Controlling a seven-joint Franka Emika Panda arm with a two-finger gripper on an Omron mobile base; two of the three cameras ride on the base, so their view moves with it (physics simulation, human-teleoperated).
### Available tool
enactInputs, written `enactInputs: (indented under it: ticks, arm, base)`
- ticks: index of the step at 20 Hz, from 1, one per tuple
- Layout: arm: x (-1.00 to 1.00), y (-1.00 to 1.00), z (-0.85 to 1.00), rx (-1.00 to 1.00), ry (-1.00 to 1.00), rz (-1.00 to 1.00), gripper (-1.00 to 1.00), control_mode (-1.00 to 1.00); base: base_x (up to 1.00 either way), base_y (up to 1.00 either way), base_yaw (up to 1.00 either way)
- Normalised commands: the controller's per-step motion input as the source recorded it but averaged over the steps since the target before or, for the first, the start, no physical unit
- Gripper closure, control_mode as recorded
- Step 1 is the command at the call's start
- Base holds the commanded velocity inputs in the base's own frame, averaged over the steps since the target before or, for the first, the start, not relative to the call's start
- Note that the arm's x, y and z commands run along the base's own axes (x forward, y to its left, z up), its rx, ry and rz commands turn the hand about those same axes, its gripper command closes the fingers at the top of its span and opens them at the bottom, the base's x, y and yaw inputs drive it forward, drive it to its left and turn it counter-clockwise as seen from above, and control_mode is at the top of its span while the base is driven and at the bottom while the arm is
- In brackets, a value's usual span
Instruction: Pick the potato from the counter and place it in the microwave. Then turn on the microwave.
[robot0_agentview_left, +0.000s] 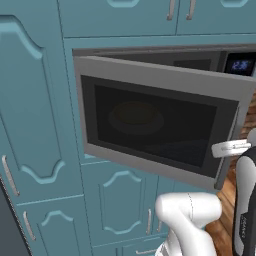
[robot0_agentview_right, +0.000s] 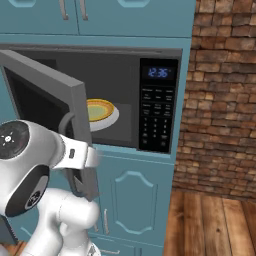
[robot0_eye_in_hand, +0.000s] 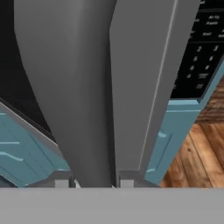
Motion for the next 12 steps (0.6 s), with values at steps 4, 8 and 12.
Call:
enactInputs:
  ticks: [4,8,12]
  arm:
    - [-0.50,0.09,0.01,0.00,-0.04,0.00,1.00,-1.00]
    - [-0.43,0.08,0.00,0.00,-0.10,0.00,-1.00,-1.00]
    - [-0.32,-0.17,0.00,0.01,-0.03,-0.01,-1.00,-1.00]
  base:
    - [0.00,0.00,0.00]
    - [0.00,0.00,0.00]
    - [0.00,0.00,0.00]
